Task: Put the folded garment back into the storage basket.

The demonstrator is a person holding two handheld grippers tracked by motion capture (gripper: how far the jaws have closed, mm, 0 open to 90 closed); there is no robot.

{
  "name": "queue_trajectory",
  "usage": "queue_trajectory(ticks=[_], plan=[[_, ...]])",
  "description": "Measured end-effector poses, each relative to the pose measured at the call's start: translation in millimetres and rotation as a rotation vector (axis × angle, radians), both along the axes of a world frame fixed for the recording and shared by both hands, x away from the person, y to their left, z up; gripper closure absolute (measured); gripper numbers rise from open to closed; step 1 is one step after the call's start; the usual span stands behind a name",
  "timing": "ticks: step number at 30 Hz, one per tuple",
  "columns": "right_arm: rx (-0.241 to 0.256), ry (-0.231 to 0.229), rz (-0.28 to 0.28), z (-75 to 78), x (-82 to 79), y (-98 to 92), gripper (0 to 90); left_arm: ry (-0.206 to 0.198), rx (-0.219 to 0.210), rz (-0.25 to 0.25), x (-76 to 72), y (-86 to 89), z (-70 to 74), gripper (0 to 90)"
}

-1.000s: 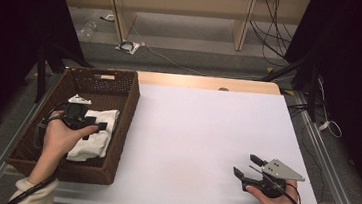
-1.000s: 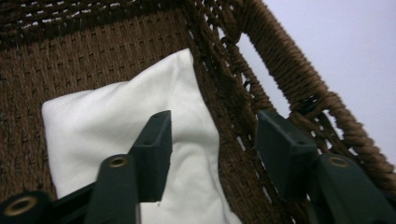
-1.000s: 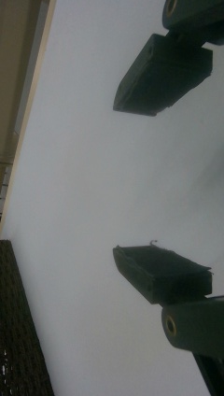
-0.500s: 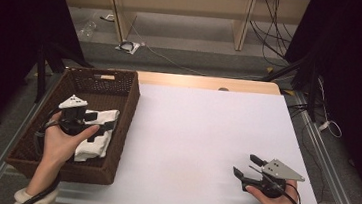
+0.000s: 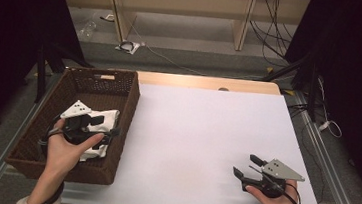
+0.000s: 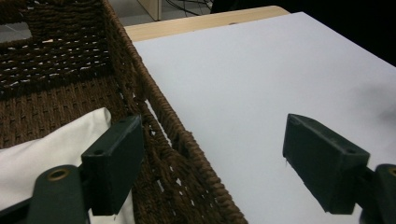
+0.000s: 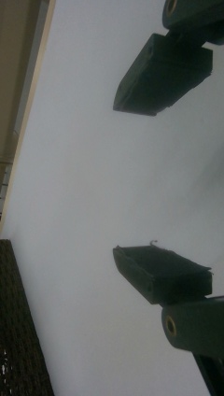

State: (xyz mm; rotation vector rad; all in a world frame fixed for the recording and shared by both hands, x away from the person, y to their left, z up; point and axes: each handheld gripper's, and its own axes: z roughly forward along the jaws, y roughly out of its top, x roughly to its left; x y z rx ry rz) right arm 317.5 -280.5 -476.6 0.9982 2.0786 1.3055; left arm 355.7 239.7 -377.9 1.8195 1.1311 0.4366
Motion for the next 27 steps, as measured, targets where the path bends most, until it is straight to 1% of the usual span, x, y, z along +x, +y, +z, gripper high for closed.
queue_trajectory(ticks=[3,4,5,6,7,10,11,12,13,14,16,18,20,21,22,23,25,27], plan=[[0.001,-0.001,0.0,0.0,0.0,0.0,25.3,0.007,0.01,-0.017,-2.7,-5.2,-3.4,20.5],[0.001,-0.001,0.001,-0.1,0.1,0.0,25.3,0.01,0.02,-0.023,-3.1,-6.5,-3.8,20.9],[0.007,-0.003,0.003,-0.5,0.4,0.2,25.3,0.003,0.023,-0.027,-3.8,-7.3,-3.5,21.0],[0.007,-0.002,0.002,-0.4,0.3,0.2,25.3,-0.007,0.016,-0.028,-4.8,-7.7,-2.7,21.0],[0.002,-0.001,0.001,0.0,0.0,0.0,25.3,-0.007,0.007,-0.03,-5.8,-8.3,-1.5,21.3],[0.007,-0.003,0.002,-0.4,0.3,0.1,25.3,0.003,0.018,-0.059,-9.0,-11.3,0.3,21.9],[0.007,-0.002,0.003,-0.6,0.3,0.2,25.3,0.01,0.019,-0.073,-10.7,-13.0,-0.2,21.9],[0.005,-0.001,0.002,-0.3,0.1,0.1,25.3,0.012,0.022,-0.095,-12.6,-14.8,-1.2,24.8],[0.005,-0.001,0.002,-0.3,0.1,0.1,25.3,0.014,0.018,-0.119,-14.3,-16.8,-2.3,24.8],[0.007,-0.003,0.003,-0.4,0.3,0.1,25.3,0.025,0.019,-0.143,-15.5,-18.7,-3.5,27.1],[0.008,-0.001,0.002,-0.6,0.4,0.2,25.3,0.054,0.038,-0.165,-16.6,-21.8,-4.9,29.5],[0.002,0.003,0.002,-0.4,0.0,0.1,25.3,0.066,0.057,-0.194,-17.4,-24.9,-5.0,35.2],[0.0,0.001,0.002,-0.2,-0.1,0.1,25.3,0.085,0.053,-0.234,-18.3,-28.7,-5.3,35.6],[0.006,-0.002,0.004,-0.6,0.3,0.1,25.3,0.094,0.065,-0.257,-18.9,-31.0,-5.9,35.5],[0.007,-0.001,0.002,-0.7,0.4,0.0,25.3,0.089,0.08,-0.274,-19.5,-33.2,-6.5,35.5],[0.005,0.005,-0.001,-0.5,0.1,-0.1,25.3,0.089,0.081,-0.286,-19.7,-35.4,-7.4,35.4],[0.006,0.001,0.004,-0.7,0.2,0.0,25.3,0.104,0.088,-0.311,-19.2,-38.8,-10.0,35.2],[0.005,0.0,0.004,-0.6,0.1,-0.1,25.3,0.118,0.109,-0.321,-18.8,-42.0,-13.9,35.0]])
